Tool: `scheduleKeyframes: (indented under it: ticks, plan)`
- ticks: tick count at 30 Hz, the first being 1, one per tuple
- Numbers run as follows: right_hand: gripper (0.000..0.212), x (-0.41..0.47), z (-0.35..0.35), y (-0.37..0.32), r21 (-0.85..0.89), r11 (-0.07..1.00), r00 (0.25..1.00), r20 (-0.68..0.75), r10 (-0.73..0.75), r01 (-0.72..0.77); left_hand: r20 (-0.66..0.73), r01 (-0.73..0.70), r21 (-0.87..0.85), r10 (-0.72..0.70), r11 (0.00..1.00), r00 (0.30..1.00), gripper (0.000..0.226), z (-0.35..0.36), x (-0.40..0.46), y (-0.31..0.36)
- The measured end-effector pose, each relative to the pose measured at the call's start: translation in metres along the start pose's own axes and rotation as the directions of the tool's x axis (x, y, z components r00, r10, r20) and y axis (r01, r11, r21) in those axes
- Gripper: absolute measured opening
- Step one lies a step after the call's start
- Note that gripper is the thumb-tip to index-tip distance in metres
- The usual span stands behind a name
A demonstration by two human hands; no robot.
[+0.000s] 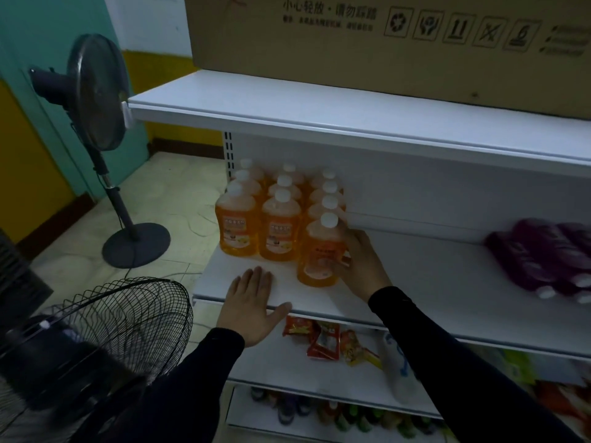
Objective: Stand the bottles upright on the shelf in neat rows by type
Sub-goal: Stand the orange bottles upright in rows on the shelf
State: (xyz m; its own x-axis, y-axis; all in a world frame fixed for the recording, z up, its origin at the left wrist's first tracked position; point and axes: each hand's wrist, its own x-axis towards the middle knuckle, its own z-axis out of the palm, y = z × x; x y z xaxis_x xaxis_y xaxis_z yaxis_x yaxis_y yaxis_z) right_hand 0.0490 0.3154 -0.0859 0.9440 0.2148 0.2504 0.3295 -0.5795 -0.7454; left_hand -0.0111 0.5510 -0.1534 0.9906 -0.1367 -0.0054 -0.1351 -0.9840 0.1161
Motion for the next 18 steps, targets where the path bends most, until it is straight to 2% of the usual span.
scheduleKeyframes:
  ticks: [5,10,14,18]
  plan:
    - [0.086,-0.003,-0.001,0.000,-0.034,0.999,0.999,-0.006,0.033,-0.033,0.018,0.003,-0.002,-0.003,1.000,1.000,0.107,0.001,0.001,-0.001]
    - [0.085,-0.016,-0.015,-0.007,-0.098,0.995,0.998,-0.052,0.031,-0.036,0.084,-0.009,-0.048,0.013,0.999,0.996,0.092,-0.007,0.002,-0.001]
    - [0.078,-0.038,-0.040,-0.003,-0.216,0.975,0.989,-0.147,0.014,-0.046,0.021,-0.167,-0.143,0.172,0.975,0.985,0.076,-0.022,-0.006,0.015]
    - [0.076,-0.072,-0.073,0.003,-0.380,0.919,0.965,-0.264,-0.002,-0.102,-0.033,-0.358,-0.224,0.360,0.906,0.932,0.069,-0.044,-0.013,0.056]
